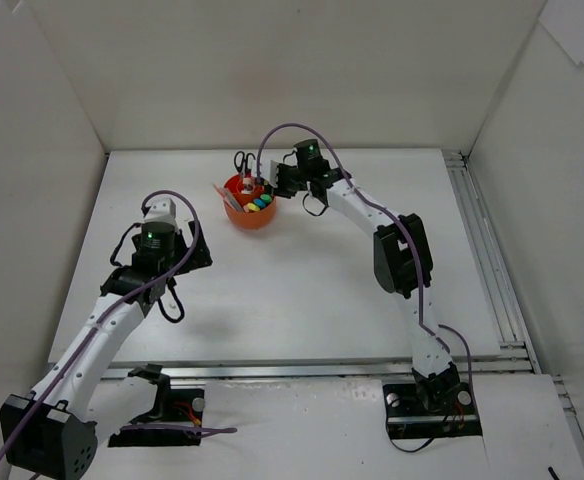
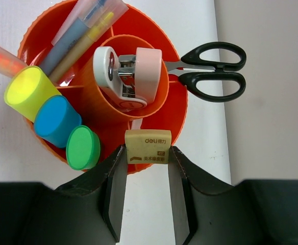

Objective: Sort the stationery into containers
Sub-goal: Place the stationery in the storage box.

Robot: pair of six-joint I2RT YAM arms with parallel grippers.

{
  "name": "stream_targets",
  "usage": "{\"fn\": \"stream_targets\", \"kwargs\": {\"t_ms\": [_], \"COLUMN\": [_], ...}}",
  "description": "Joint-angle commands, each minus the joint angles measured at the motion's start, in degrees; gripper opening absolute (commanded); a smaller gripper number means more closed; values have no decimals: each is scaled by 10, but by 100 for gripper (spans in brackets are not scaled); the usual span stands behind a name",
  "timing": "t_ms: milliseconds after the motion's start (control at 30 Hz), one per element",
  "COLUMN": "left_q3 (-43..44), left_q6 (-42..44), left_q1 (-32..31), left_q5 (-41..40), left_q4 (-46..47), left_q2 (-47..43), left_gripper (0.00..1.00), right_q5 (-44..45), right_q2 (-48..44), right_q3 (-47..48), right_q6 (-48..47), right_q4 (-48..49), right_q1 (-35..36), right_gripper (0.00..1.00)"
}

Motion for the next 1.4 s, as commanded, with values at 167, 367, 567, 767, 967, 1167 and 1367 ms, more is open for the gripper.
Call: {"fn": "stream_targets", "kwargs": {"t_ms": [167, 367, 567, 767, 967, 1167, 1367], "left_q3": [37, 40, 39, 40, 41, 42, 52], "left_q6": [5, 6, 6, 7, 7, 6, -1], "left_q1": [3, 3, 3, 3, 3, 3, 3], "left_q5": [-3, -6, -11, -13, -12, -11, -4], "left_q4": [39, 37, 35, 33, 36, 36, 31], "left_q2": [12, 14, 13, 15, 18, 21, 20], "left_gripper": [100, 99, 100, 100, 100, 100, 100], "right_q5": [7, 48, 55, 72, 65, 50, 74], "right_q2": [-39, 8, 38, 40, 27, -1, -83], "right_q3": [-15, 42, 74, 68, 49, 23, -29], "right_q6": [76, 89, 74, 59, 29, 46, 137], "right_q4": [145, 141, 113, 104, 85, 107, 203], "right_q1": [-2, 1, 4, 7, 12, 17, 17], "right_gripper": [29, 32, 37, 39, 43, 41, 48]}}
